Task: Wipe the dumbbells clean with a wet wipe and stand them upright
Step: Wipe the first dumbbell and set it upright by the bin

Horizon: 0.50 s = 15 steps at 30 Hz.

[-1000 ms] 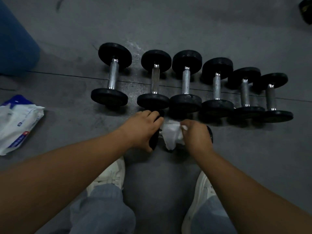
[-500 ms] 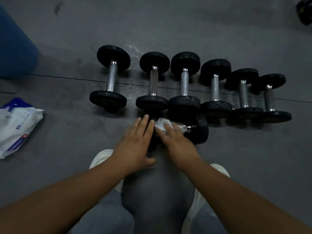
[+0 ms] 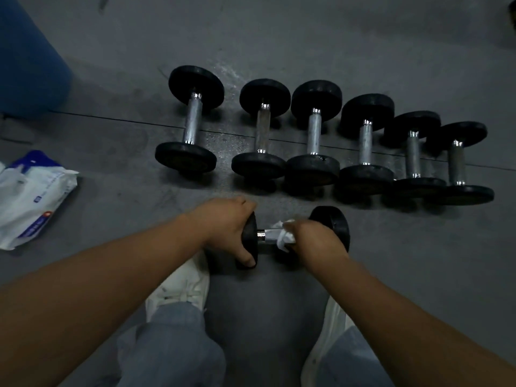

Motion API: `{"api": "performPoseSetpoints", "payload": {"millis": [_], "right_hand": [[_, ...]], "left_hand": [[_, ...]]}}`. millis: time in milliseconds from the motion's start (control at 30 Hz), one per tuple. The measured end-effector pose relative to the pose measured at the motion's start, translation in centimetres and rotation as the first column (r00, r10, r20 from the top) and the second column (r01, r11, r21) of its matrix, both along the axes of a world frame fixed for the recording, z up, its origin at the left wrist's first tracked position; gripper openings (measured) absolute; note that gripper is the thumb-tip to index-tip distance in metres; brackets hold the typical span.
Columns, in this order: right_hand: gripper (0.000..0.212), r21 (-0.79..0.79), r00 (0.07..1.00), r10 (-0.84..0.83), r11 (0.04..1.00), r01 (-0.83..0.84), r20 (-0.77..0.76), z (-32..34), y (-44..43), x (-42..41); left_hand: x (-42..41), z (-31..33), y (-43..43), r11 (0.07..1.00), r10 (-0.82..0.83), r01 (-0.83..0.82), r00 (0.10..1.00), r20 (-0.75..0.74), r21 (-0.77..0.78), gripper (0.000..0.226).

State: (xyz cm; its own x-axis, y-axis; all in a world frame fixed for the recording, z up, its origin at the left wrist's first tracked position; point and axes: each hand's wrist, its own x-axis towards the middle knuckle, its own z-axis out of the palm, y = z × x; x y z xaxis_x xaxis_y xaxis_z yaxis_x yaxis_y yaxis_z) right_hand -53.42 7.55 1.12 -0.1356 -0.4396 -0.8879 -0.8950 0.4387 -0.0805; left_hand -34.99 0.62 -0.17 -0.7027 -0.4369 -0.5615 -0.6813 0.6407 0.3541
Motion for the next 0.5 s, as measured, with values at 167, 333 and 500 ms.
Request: {"api": "performPoseSetpoints", "payload": {"millis": [167,333,500], "right_hand": [[0.049,-0.602,0.992,-0.115,0.789,0.124,0.055,-1.4,6.7,2.6],[0.045,-0.647,0.982,-0.078,0.743,0.171,0.17,-3.1,6.4,2.1],[0.062,-0.599,0.996,0.091,0.796,-0.087,-0.023,-4.2,6.6,1.2]], "left_hand": [[2.2,0.2,1.4,0.926,0.322,-0.272,0.931,-0.174,0.261,0.109],[2.6,-0.3,7.2,0.96,0.27,-0.28,0.939,-0.211,-0.015,0.122],[2.2,-1.0,6.7,0.96,0.211,-0.245,0.95,-0.232,-0.133,0.123]]}}
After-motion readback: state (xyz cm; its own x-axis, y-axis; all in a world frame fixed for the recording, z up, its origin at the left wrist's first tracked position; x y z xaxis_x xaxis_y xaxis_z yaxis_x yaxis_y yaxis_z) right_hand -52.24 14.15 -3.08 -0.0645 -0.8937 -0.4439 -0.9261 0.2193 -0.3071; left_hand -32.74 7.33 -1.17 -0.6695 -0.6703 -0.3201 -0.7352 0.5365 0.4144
